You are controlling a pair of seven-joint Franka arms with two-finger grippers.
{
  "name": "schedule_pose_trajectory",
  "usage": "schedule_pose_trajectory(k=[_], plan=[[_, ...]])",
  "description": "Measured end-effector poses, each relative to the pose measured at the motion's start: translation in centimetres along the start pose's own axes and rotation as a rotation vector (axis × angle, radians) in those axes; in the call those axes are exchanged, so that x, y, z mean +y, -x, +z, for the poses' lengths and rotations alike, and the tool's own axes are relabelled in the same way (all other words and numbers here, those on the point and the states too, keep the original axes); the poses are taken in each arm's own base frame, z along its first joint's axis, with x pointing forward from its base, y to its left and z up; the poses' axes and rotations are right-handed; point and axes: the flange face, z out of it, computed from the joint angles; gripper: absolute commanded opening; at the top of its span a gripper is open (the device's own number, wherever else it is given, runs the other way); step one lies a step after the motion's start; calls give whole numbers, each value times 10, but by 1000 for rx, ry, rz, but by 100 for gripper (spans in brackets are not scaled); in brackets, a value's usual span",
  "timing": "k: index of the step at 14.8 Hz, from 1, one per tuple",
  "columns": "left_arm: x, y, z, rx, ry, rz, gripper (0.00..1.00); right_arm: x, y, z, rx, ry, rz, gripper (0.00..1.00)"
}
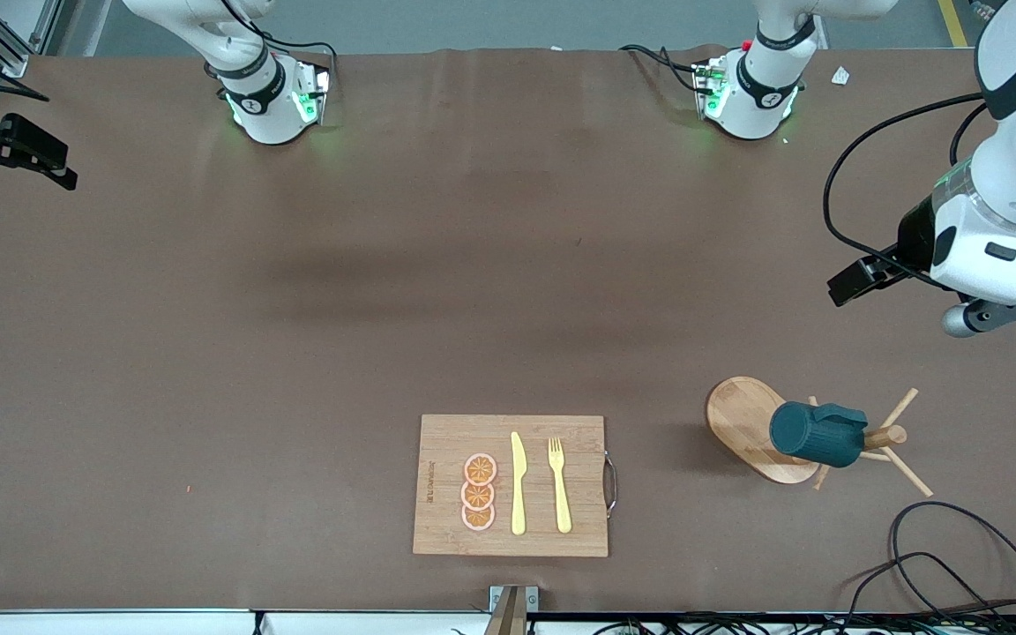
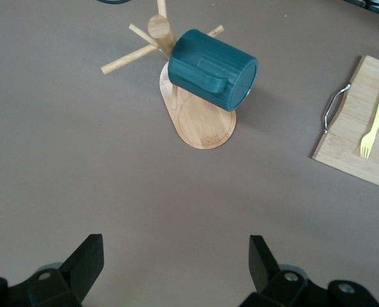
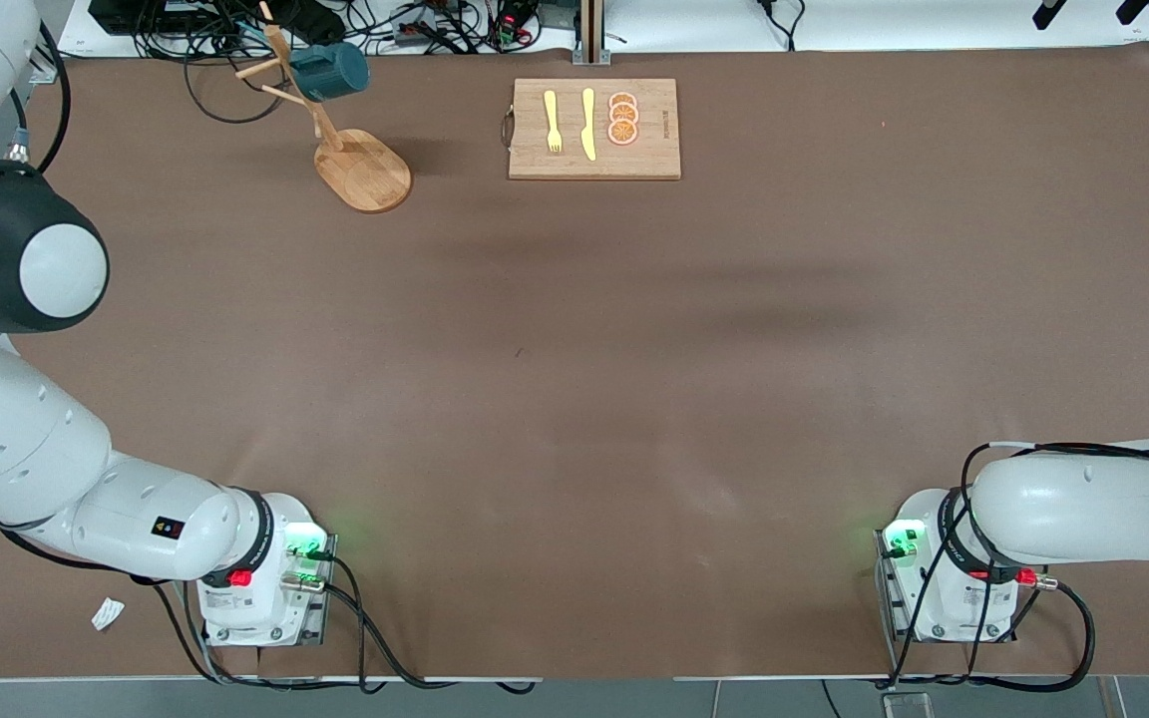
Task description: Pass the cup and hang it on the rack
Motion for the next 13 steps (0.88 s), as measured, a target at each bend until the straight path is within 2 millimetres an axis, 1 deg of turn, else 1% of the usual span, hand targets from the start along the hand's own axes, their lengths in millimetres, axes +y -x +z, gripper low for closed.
schedule_pose_trajectory(k=[2,5,7,10,13], plan=[[-3,4,-10,14,10,31,100,0,0,0,0,0,0,100],[-17,10,-33,44,30,66,100,0,0,0,0,0,0,100],[-23,16,-39,41,38,97,100,0,0,0,0,0,0,100],[-24,27,-27,9,23,145,100,0,0,0,0,1,1,100],[-40,29,-13,-20,12,221,100,1,0,0,0,1,2,100]])
